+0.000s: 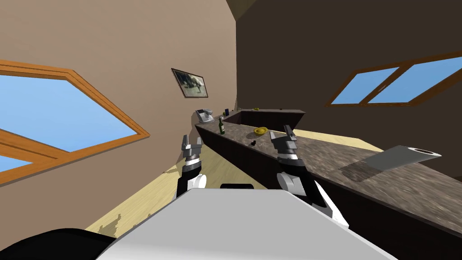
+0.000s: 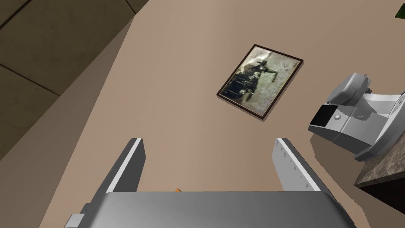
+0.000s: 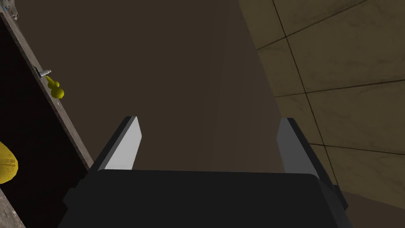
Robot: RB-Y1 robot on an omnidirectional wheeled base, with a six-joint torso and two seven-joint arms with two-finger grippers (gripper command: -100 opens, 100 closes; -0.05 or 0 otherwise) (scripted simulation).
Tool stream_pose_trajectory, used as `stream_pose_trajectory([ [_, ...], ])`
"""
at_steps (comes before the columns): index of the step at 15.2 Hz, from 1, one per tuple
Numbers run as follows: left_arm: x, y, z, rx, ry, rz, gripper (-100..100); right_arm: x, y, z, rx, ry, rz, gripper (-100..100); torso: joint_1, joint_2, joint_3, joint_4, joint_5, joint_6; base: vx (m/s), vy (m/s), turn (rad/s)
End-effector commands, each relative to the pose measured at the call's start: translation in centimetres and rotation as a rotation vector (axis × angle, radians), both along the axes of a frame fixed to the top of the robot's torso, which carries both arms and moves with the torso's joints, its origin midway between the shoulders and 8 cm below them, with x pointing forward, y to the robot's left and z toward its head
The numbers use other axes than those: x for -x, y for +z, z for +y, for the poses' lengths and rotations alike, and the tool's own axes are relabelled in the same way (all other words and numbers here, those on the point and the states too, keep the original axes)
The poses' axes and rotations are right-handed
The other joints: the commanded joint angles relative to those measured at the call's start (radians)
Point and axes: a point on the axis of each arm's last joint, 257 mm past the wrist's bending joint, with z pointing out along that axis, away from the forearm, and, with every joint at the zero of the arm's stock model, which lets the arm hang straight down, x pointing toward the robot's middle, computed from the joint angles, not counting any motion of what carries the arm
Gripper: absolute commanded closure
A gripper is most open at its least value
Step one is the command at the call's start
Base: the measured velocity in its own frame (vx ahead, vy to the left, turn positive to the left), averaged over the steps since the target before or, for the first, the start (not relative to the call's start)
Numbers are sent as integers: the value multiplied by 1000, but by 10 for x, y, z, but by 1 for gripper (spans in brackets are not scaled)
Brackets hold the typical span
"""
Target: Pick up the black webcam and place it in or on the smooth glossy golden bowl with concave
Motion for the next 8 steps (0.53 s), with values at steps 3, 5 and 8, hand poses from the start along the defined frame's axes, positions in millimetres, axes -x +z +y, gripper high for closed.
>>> stream_pose_trajectory([
  [3, 0, 0, 0, 0, 0, 0, 0, -14, -21, -15, -37, 15, 96, -100, -1, -1, 0, 0, 0, 0, -41, 78, 33],
  [5, 0, 0, 0, 0, 0, 0, 0, -19, -32, -26, -59, 18, 141, -100, 0, -1, -1, 0, 0, 0, -55, 114, 50],
  [8, 0, 0, 0, 0, 0, 0, 0, -28, -51, -40, -104, 18, 218, -100, 1, 0, 0, 0, 0, 0, -60, 110, 33],
])
